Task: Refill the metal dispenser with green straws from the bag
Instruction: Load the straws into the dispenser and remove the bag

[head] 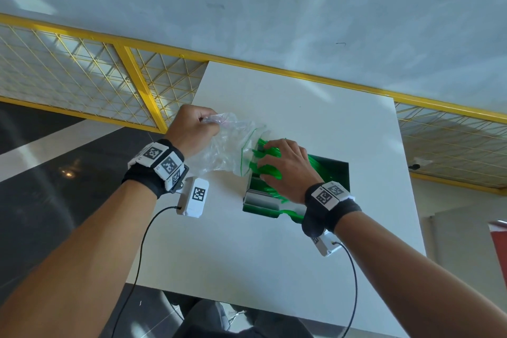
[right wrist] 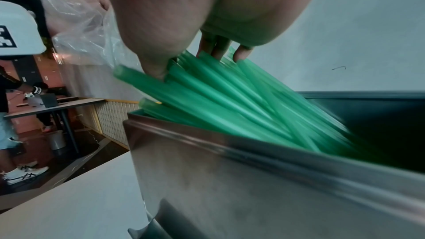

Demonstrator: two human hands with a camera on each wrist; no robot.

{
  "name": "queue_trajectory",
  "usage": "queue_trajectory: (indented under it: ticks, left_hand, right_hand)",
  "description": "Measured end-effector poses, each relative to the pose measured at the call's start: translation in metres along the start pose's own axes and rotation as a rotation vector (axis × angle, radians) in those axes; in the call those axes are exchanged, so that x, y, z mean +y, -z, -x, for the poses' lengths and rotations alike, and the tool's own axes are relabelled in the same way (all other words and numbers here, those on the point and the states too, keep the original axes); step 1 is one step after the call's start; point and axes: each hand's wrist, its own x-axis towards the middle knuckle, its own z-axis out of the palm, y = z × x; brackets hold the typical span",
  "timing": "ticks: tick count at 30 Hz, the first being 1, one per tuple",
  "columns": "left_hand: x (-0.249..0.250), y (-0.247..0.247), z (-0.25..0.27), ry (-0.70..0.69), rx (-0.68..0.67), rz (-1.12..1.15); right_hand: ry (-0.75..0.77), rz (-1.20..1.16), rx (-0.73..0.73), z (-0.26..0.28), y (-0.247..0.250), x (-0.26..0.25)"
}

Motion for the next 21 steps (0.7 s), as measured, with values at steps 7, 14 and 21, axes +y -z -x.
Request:
queue_trajectory:
  ticks: [7, 14, 21]
  left_hand:
    - [-0.011, 0.005, 0.007, 0.069, 0.065, 0.062]
    - [-0.033, 0.007, 0.020, 0.147, 0.105, 0.128]
    - [-0.074, 0.022, 0.030, 0.259, 0.212, 0.122]
  right_hand:
    - [0.027, -0.037, 0.012, 0.001, -0.009, 0.002]
    - [0.040, -0.021, -0.006, -0.001, -0.016, 0.000]
    - [0.027, -0.022, -0.020, -0.003, -0.018, -0.003]
